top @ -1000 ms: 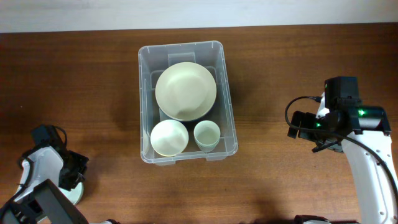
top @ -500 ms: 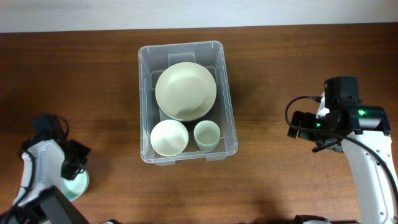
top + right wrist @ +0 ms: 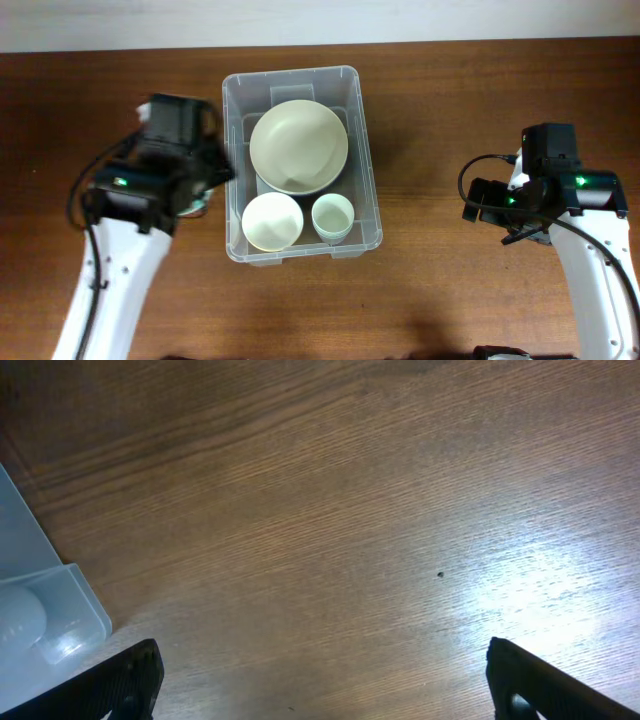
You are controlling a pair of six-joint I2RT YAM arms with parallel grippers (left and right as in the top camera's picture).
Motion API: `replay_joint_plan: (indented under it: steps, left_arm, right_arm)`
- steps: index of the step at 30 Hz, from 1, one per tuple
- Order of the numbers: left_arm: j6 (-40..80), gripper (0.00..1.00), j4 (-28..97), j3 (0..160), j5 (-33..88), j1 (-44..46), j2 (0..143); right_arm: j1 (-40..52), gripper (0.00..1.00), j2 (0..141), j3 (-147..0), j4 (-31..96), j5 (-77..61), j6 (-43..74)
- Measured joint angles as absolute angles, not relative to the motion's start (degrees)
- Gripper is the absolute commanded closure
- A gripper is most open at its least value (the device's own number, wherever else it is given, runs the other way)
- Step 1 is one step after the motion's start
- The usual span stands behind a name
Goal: Pack container
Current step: 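Stack the light-teal bowl onto the white bowl and release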
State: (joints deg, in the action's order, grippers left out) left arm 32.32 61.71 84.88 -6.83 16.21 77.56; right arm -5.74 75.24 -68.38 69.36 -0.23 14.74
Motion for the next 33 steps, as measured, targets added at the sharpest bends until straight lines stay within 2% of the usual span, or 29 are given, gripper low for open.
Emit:
replay_joint_plan:
  steps: [5,12,28,30,31,33]
  left_arm:
    - [32.34,0.99,61.06,85.1,-7.53,24.69,78.89]
    - [32.34,0.99,62.81,85.1,-7.35,31.62,89.82]
    - [32.32,0.99,66.43,84.88,-7.05,34.17,100.88]
    - [32.32,0.84,66.43,84.82,-7.05,34.17,101.06]
    - [32.14,0.63,66.41,84.77,-7.05,34.17,101.06]
    - [32.1,0.53,66.41,84.73,-7.05,34.17,101.06]
  right_arm:
    - [-5.74,0.01,75.24,-68.38,69.36,-0.23,14.72]
    - [-5.74,0.01,75.24,-68.38,69.36,-0.25,14.72]
    - [-5.74,0.01,75.24,-68.38,69.36,-0.23,14.72]
    - [-5.74,0.01,75.24,-68.38,69.36,-0.23,14.7]
    - [-5.74,0.01,75.24,-68.4,69.36,-0.23,14.74]
    - [-5.74,0.01,75.24,-68.4,69.38,-0.23,14.7]
